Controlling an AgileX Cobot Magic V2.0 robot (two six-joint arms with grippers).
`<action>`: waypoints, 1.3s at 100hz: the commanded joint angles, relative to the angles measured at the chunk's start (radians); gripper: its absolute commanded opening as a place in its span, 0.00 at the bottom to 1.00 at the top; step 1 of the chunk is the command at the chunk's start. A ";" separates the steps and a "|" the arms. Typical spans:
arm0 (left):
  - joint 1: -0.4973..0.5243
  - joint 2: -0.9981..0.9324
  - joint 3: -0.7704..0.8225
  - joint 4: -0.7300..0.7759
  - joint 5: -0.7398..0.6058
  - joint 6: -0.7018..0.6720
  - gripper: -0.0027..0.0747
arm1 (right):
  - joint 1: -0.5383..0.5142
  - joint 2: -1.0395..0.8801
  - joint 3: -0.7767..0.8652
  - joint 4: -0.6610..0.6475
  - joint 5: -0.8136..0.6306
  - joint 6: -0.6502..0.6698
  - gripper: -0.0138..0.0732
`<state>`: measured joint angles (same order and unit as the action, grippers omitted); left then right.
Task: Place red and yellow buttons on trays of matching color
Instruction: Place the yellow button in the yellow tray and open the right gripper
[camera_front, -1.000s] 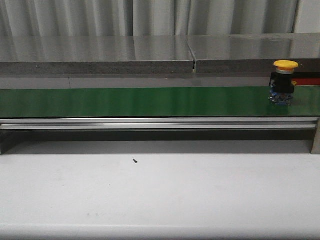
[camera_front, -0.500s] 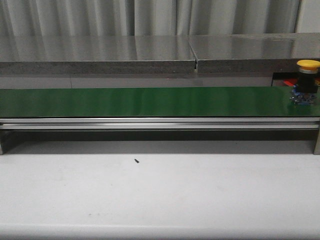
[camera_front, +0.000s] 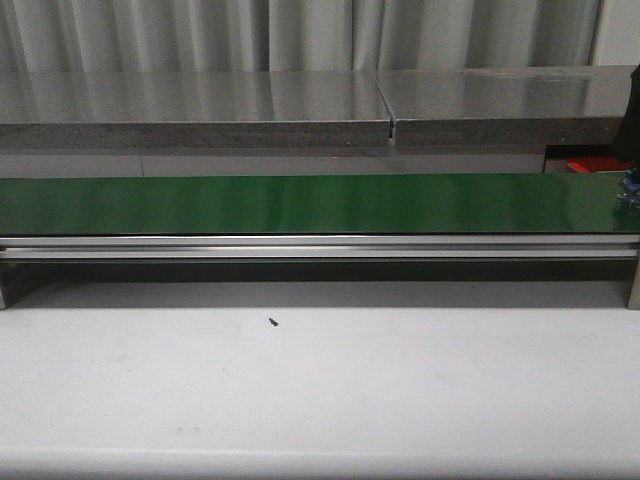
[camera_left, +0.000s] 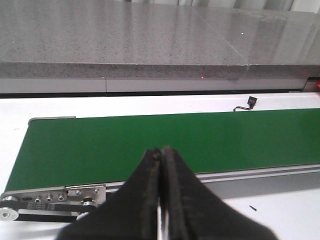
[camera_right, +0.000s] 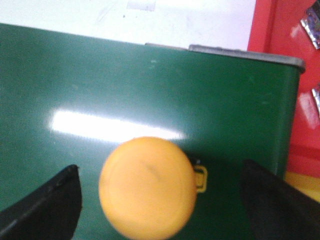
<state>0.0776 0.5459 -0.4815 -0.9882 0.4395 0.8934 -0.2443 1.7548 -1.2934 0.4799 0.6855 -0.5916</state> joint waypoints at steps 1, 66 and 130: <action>-0.007 0.000 -0.026 -0.034 -0.043 -0.001 0.01 | 0.001 -0.029 -0.052 0.034 -0.049 -0.013 0.89; -0.007 0.000 -0.026 -0.034 -0.043 -0.001 0.01 | -0.058 -0.137 -0.055 0.025 0.091 0.085 0.38; -0.007 0.000 -0.026 -0.034 -0.043 -0.001 0.01 | -0.441 -0.295 0.136 0.002 0.046 0.221 0.38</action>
<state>0.0776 0.5459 -0.4815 -0.9882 0.4395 0.8934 -0.6708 1.4950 -1.1783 0.4578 0.8151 -0.3715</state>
